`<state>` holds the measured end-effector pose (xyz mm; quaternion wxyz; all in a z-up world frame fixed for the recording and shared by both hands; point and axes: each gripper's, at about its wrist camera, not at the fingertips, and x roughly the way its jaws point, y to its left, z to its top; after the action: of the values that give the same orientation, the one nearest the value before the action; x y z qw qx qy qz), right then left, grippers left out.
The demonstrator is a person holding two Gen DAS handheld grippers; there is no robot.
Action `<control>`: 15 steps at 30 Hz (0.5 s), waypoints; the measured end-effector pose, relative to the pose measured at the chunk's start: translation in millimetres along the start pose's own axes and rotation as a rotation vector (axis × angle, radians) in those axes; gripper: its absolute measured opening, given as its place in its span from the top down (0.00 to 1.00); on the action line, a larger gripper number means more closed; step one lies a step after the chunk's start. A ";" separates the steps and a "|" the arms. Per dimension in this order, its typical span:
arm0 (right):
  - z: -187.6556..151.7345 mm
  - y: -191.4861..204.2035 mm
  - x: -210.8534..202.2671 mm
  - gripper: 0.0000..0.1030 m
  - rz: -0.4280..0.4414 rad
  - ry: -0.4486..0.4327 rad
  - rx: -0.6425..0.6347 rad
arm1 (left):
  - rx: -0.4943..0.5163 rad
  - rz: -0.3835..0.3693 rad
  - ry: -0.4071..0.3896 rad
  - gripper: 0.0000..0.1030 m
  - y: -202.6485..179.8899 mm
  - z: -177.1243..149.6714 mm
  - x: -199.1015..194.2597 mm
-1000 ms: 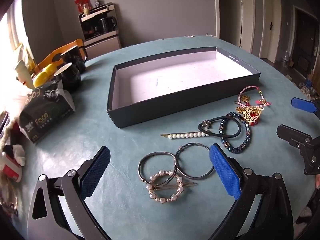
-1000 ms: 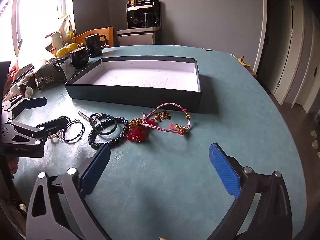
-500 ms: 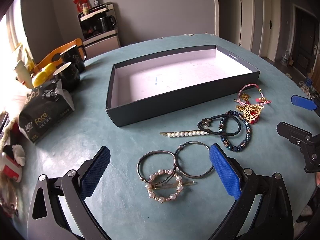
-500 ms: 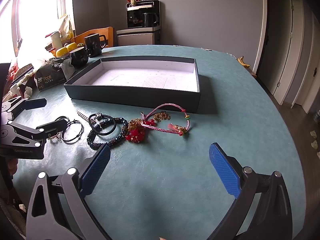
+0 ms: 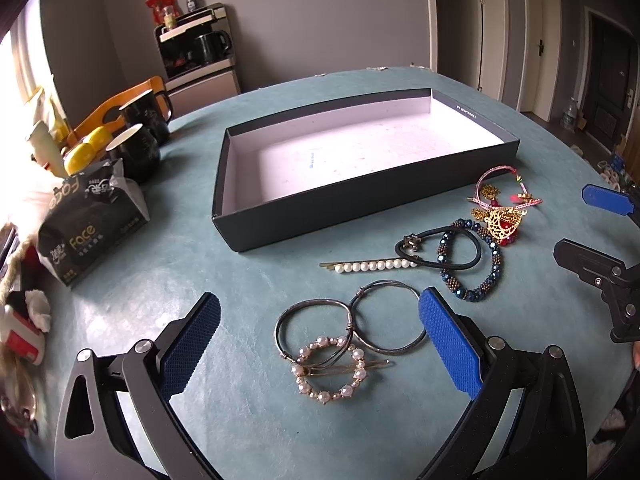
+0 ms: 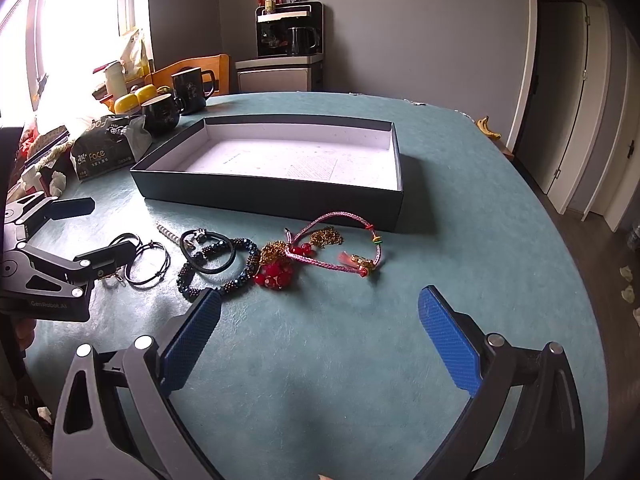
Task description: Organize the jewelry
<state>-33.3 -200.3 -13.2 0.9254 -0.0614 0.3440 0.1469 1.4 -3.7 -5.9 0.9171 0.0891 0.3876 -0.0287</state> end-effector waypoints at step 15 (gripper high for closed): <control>0.5 0.3 0.1 0.05 -0.003 0.000 -0.001 | -0.001 0.002 0.005 0.02 1.8 -0.6 -0.4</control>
<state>-32.9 -199.9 -12.9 0.9256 -0.0623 0.3438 0.1457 0.9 -1.8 -5.7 0.9161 0.0890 0.3900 -0.0272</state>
